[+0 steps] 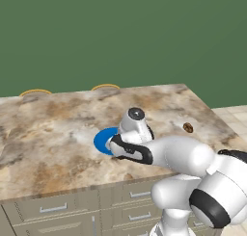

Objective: Pick the avocado and bread from the counter and place them on the plate. Then pick the jam from the cabinet and place it next to the plate. Lastly close the cabinet door.

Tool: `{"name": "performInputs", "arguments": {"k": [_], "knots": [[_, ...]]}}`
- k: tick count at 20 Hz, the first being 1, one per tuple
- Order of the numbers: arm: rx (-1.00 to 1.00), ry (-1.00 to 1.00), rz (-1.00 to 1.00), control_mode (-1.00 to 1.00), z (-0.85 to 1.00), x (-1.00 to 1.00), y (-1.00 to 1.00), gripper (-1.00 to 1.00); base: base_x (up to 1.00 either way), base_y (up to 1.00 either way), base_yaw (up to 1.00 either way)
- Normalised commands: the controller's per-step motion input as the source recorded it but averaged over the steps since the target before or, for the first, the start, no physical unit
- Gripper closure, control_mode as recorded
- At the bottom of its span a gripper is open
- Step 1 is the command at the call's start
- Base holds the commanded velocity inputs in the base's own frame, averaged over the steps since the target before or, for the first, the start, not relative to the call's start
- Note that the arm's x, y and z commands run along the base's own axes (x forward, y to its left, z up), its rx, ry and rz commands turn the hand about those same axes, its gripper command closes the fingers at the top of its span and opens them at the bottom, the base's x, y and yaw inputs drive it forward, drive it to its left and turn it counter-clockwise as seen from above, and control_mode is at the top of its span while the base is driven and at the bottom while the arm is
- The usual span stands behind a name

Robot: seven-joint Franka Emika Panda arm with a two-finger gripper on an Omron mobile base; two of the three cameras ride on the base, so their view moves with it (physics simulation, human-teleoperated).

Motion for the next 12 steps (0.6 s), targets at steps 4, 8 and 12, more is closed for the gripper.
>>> {"name": "performInputs", "arguments": {"k": [4, 8, 12], "knots": [[0.00, 0.00, 0.00, -1.00, -0.15, 0.09, 0.05, 1.00, 0.00, 0.00, 0.00], [0.00, 0.00, 0.00, -1.00, -0.12, 0.10, 0.03, 1.00, 0.00, 0.00, 0.00], [0.00, 0.00, 0.00, -1.00, -0.09, 0.11, 0.07, 1.00, 0.00, 0.00, 0.00]]}}
